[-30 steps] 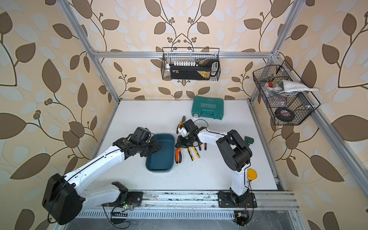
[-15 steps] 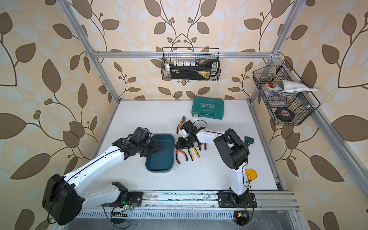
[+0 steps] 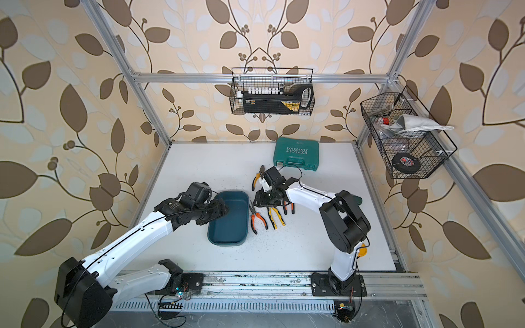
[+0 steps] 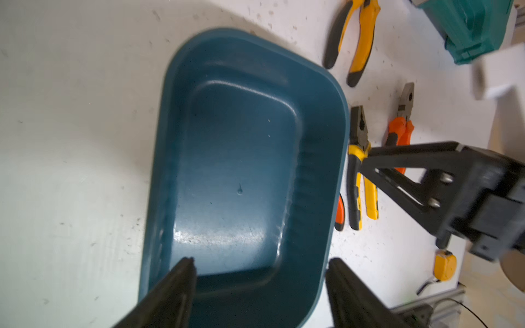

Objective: Take the pliers out of the storage box
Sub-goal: Place the pliers at the center of the board, then reset both arms

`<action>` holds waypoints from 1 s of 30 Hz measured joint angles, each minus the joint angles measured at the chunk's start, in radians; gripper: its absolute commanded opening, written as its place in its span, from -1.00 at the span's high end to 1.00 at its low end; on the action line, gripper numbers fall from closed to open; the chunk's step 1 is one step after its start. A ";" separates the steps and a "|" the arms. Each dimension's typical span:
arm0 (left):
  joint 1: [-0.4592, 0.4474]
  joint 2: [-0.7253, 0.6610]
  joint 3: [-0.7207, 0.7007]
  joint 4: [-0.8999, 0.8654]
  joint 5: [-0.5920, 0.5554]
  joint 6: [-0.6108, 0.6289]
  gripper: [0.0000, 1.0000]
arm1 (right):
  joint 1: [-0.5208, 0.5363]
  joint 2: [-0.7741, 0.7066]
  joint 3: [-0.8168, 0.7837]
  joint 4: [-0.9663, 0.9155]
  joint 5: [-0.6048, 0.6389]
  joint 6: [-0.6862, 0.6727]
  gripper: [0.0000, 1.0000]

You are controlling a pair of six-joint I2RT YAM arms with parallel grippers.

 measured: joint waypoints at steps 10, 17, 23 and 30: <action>0.000 -0.245 -0.092 0.087 -0.257 -0.076 -0.98 | 0.003 -0.444 -0.055 -0.039 0.388 -0.089 -0.99; 0.000 -0.285 -0.170 0.232 -0.492 0.172 -0.97 | 0.003 -0.594 -0.263 0.087 0.642 -0.273 -0.99; 0.000 -0.281 -0.275 0.431 -0.729 0.401 -0.97 | -0.122 -0.652 -0.502 0.276 0.693 -0.329 -0.98; 0.044 -0.229 -0.397 0.713 -0.771 0.691 -0.97 | -0.343 -0.729 -0.726 0.586 0.687 -0.427 -0.98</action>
